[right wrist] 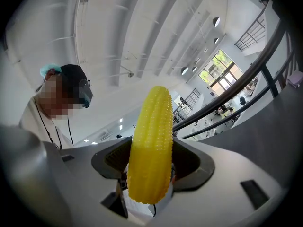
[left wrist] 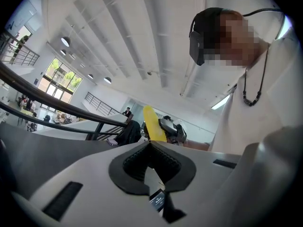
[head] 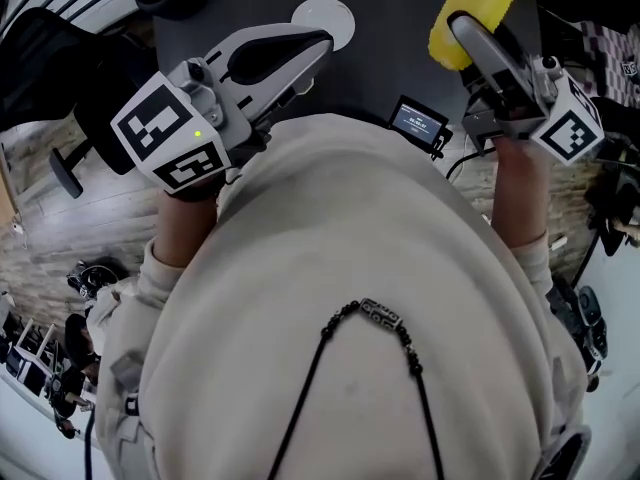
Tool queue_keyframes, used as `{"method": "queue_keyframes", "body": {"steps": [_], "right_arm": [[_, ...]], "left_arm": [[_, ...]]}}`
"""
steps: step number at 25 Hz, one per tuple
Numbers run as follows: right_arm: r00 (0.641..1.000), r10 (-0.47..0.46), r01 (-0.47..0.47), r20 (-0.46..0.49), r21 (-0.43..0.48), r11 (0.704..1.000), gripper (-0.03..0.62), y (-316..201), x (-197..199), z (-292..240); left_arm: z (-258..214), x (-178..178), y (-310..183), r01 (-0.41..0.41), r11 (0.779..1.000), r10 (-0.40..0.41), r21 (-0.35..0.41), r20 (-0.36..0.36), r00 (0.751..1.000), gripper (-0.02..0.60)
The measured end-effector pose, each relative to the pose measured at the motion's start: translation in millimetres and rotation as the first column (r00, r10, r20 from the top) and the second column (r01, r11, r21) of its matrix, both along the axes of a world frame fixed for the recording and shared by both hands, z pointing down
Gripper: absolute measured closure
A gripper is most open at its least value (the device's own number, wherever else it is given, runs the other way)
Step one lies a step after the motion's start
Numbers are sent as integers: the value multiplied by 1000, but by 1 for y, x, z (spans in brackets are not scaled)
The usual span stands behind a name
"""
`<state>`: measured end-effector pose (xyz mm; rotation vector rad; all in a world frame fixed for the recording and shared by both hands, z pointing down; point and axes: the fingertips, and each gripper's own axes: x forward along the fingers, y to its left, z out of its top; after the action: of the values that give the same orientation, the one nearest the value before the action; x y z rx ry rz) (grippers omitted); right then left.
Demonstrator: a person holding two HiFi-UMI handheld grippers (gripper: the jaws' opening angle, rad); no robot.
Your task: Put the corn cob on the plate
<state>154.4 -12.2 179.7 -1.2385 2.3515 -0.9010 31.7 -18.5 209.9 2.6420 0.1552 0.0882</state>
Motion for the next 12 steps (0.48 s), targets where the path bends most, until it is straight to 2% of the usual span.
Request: {"method": "queue_keyframes", "body": {"steps": [12], "right_arm": [[1000, -25, 25, 6, -28, 999, 322, -3, -3, 4]], "left_arm": [[-4, -3, 9, 32, 999, -32, -9, 20, 999, 580]]}}
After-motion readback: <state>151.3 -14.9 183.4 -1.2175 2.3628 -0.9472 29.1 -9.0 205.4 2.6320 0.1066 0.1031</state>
